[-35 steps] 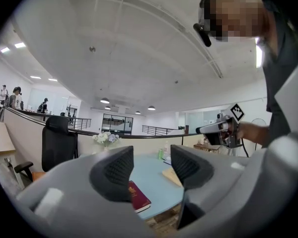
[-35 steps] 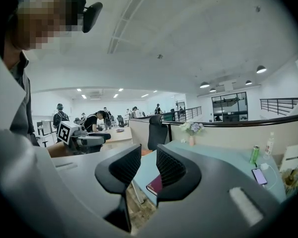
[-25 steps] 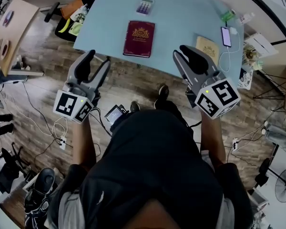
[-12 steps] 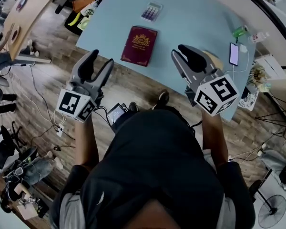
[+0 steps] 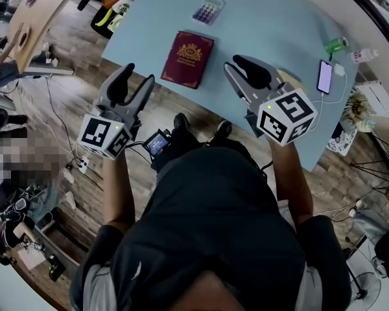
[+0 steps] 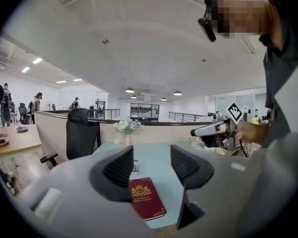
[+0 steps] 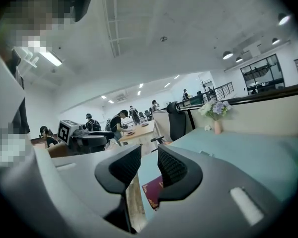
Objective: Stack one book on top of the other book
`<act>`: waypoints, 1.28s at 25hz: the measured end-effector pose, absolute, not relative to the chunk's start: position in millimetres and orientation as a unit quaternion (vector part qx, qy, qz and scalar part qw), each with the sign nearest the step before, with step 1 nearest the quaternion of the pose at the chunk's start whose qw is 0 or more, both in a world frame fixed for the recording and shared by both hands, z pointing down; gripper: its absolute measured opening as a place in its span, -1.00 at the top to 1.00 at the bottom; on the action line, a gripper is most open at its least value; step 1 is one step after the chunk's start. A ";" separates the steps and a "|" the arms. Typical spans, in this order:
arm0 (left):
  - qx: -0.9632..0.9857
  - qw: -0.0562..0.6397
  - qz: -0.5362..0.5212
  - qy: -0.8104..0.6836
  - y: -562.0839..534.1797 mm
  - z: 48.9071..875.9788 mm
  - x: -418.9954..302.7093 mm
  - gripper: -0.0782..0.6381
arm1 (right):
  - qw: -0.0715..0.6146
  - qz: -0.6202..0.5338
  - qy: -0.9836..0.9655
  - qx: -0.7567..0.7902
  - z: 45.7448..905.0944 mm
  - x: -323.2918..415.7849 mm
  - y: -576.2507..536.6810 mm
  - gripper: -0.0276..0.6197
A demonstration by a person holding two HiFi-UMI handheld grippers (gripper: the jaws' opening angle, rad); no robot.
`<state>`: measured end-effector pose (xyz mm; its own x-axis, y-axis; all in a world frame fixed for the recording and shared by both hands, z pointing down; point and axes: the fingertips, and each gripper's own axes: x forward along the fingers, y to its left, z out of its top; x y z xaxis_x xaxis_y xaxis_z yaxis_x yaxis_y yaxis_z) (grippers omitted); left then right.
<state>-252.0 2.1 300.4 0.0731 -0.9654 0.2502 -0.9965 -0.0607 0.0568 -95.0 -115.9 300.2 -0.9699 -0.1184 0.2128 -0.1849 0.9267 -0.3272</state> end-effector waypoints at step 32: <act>0.746 0.314 0.134 -0.571 -100.2 556.4 -347.7 -0.01 | 0.254 0.351 -0.881 0.189 539.8 -180.4 -159.7 0.62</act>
<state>-347.7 -100.2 556.4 0.3110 -0.7687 0.5589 -0.9372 -0.1501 0.3150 -180.4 -159.7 539.8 -0.7995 -0.1554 0.5802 -0.5116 0.6824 -0.5222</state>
